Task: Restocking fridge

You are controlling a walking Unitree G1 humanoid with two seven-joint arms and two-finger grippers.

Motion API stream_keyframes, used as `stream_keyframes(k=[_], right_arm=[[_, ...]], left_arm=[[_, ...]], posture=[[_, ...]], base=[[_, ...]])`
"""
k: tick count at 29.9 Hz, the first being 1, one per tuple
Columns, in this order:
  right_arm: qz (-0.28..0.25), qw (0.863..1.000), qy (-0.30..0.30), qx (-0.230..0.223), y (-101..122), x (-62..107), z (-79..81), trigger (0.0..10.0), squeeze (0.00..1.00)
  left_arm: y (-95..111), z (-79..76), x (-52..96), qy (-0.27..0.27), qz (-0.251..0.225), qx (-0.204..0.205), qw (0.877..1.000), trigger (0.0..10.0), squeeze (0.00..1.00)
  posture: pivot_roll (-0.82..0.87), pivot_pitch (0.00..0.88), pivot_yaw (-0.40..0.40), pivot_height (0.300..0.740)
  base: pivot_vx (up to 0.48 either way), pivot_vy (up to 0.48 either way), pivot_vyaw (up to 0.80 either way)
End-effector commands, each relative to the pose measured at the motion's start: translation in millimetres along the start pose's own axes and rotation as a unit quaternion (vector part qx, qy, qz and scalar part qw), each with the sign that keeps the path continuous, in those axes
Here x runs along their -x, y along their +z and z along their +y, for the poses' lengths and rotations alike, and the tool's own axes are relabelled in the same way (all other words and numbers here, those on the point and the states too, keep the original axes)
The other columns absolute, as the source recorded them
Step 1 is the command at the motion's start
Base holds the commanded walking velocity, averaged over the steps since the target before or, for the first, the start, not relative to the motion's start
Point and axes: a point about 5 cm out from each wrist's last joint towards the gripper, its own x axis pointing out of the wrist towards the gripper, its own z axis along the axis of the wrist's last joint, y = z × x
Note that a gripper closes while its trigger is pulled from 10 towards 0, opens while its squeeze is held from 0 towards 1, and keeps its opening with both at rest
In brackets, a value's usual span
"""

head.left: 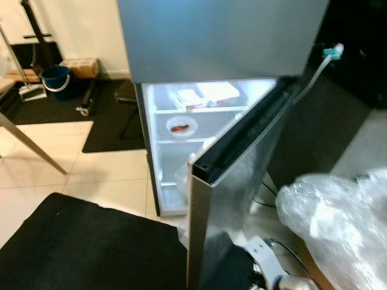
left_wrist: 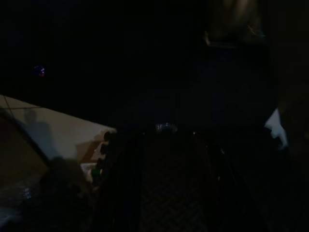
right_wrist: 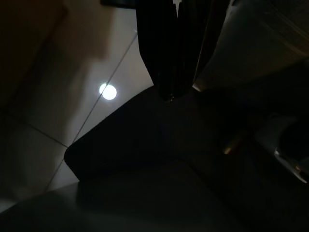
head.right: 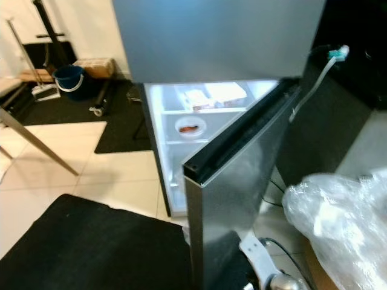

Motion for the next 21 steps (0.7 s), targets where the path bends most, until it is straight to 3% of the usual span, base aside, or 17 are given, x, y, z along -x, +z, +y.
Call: stream_keyframes(k=[1,4,13,21], right_arm=[[0.007,1.000,0.002,-0.012,-5.6,-1.5,6.5,10.0,0.00],[0.018,0.999,-0.018,-0.033,-16.6,0.8,6.2,10.0,0.00],[0.050,0.997,-0.044,-0.043,-32.6,3.5,7.8,10.0,0.00],[0.063,0.994,-0.067,-0.052,-42.8,6.6,7.5,10.0,0.00]], left_arm=[[1.5,-4.5,-0.6,-0.011,-0.001,-0.004,1.000,10.0,0.00],[1.2,0.0,0.1,-0.009,-0.002,-0.003,1.000,10.0,0.00],[0.2,3.3,0.7,-0.006,-0.002,-0.002,1.000,10.0,0.00],[1.8,-1.0,-0.1,-0.009,-0.004,-0.002,1.000,10.0,0.00]], posture=[[-0.07,0.000,-0.009,0.740],[-0.07,0.000,-0.009,0.740],[-0.07,0.000,-0.002,0.740],[-0.07,0.000,-0.002,0.740]], base=[[0.000,0.000,0.77],[0.000,0.000,0.16],[0.000,0.000,0.00],[0.000,0.000,0.00]])
